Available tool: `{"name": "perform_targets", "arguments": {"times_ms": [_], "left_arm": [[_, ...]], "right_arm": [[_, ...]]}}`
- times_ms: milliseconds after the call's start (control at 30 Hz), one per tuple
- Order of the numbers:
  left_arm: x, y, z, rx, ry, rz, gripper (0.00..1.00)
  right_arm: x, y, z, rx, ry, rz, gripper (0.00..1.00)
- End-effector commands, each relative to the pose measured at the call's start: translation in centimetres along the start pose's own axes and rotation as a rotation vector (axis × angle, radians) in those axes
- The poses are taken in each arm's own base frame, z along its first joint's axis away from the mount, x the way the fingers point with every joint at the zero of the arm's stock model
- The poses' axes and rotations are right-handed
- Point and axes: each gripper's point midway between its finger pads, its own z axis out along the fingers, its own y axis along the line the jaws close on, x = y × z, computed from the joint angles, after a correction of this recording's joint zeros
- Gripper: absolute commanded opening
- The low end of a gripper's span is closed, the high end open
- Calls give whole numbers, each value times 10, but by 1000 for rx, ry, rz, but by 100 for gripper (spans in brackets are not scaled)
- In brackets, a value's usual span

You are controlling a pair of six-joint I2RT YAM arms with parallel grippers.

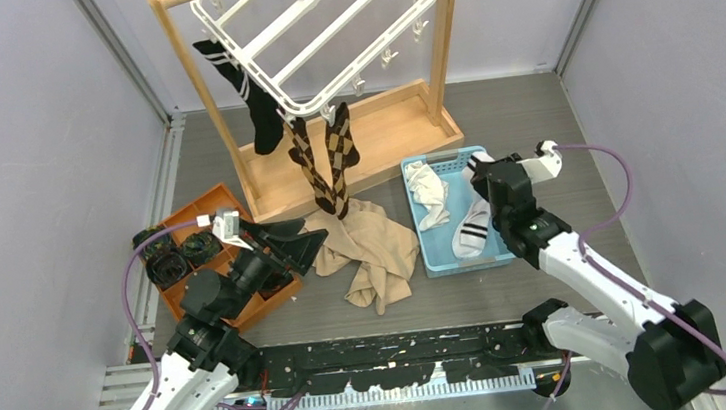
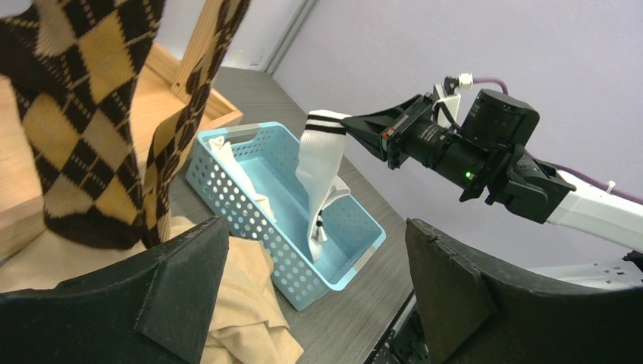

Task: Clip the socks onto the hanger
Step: Pick up the sock from the bin.

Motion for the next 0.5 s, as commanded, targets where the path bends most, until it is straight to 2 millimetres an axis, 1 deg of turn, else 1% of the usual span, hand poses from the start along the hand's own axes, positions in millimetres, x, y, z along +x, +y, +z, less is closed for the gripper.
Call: {"name": "perform_targets", "arguments": {"times_ms": [0, 200, 300, 367, 467], "left_arm": [[-30, -39, 5, 175, -83, 82, 89], [-35, -60, 12, 273, -56, 145, 91], [-39, -69, 15, 310, -52, 173, 91], [-41, -74, 15, 335, -50, 191, 92], [-45, -84, 14, 375, -51, 217, 92]], "right_arm": [[-28, 50, -28, -228, -6, -152, 1], [-40, 103, -66, -497, 50, -293, 1], [-41, 127, -80, -613, 81, -362, 1], [-39, 146, -93, -714, 113, -400, 1], [-41, 167, -108, -825, 128, -456, 1]]}}
